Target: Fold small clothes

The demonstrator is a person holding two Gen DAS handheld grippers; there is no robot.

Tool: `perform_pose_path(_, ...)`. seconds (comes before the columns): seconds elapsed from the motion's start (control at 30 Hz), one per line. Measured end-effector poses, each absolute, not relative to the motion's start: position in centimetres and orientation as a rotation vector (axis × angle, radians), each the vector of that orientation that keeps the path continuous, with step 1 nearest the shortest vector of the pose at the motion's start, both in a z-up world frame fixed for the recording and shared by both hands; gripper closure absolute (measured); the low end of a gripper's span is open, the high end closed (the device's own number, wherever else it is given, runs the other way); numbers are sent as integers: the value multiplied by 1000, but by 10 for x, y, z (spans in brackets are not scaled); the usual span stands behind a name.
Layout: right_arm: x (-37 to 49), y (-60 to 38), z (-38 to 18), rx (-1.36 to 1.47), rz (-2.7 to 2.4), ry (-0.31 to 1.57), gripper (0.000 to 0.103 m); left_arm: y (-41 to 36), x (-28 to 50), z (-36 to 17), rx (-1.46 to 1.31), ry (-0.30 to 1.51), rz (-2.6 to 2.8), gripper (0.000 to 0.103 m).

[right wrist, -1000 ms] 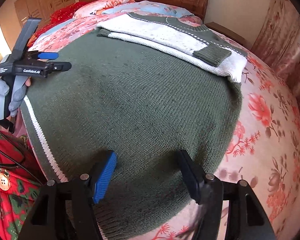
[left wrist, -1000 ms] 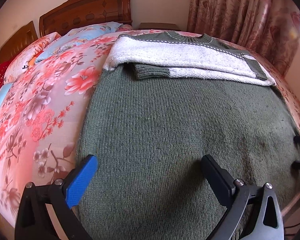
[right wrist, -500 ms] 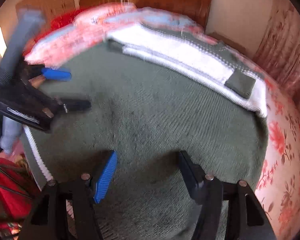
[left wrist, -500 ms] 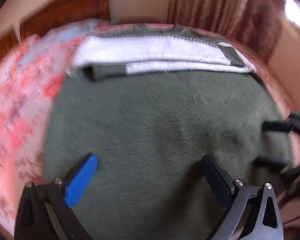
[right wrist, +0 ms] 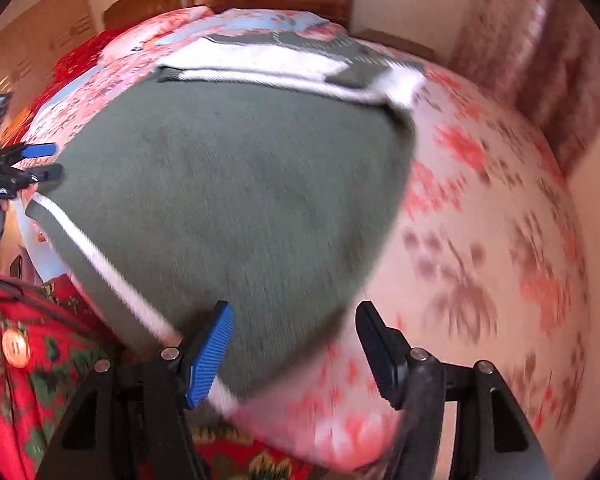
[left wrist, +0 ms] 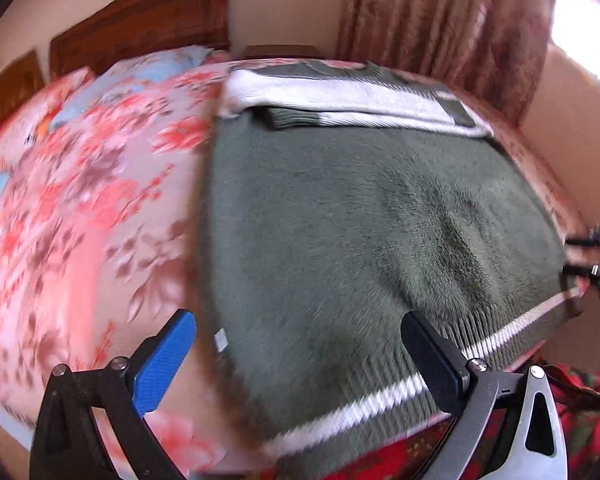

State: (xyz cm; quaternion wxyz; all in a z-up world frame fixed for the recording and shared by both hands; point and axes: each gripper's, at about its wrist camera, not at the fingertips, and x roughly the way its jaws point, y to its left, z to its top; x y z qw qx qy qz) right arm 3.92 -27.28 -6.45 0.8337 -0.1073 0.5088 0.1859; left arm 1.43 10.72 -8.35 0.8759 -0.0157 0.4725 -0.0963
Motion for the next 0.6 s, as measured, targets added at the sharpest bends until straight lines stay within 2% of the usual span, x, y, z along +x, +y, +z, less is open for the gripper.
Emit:
perform_pose_path(0.2, 17, -297, -70, 8, 413, 1118, 40, 137, 4, -91, -236, 1038, -226, 0)
perform_pose_path(0.27, 16, -290, -70, 4, 425, 1113, 43, 132, 3, -96, -237, 1052, -232, 0)
perform_pose_path(0.3, 15, -285, -70, -2, 429, 1112, 50, 128, 1, -97, -228, 1052, -235, 0)
perform_pose_path(0.37, 14, -272, -70, -19, 456, 1114, 56, 121, -5, -96, -210, 1054, -255, 0)
perform_pose_path(0.6, 7, -254, -71, -100, 432, 1085, 56, 101, -11, -98, -144, 1059, -269, 0)
